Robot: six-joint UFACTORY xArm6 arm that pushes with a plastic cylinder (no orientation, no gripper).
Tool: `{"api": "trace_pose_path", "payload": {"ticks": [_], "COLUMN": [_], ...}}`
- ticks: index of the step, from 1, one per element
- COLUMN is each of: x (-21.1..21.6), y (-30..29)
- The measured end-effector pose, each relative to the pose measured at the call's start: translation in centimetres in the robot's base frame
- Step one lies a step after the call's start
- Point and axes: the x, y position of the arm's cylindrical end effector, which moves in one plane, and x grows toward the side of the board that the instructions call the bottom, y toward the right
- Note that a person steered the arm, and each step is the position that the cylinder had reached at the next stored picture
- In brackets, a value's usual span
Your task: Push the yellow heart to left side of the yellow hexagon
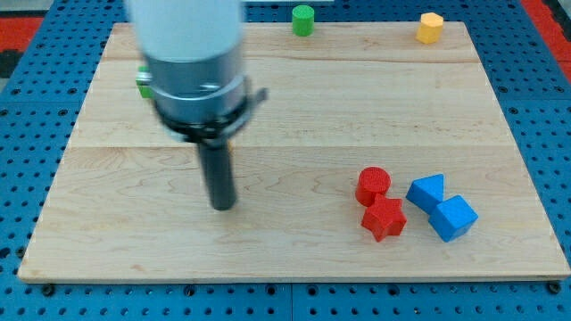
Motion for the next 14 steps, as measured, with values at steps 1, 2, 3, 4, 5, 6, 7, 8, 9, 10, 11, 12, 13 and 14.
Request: {"api": "trace_pose_path", "payload": {"ticks": [1,2,3,4,5,6,7,8,9,10,11,12,13,14], "x": [-2.8,-3.0,-6.7,-11.7,-16.0,-16.9,-15.6,-16.4,-19.6,-21.7,-23.1,-22.0,-25.2,-27.1], "y": [-2.0,-0.3,0.5,0.4,0.3,0.3,-4.3,-8.6,-0.9,5.8,9.1,1.8,5.5,13.1]}}
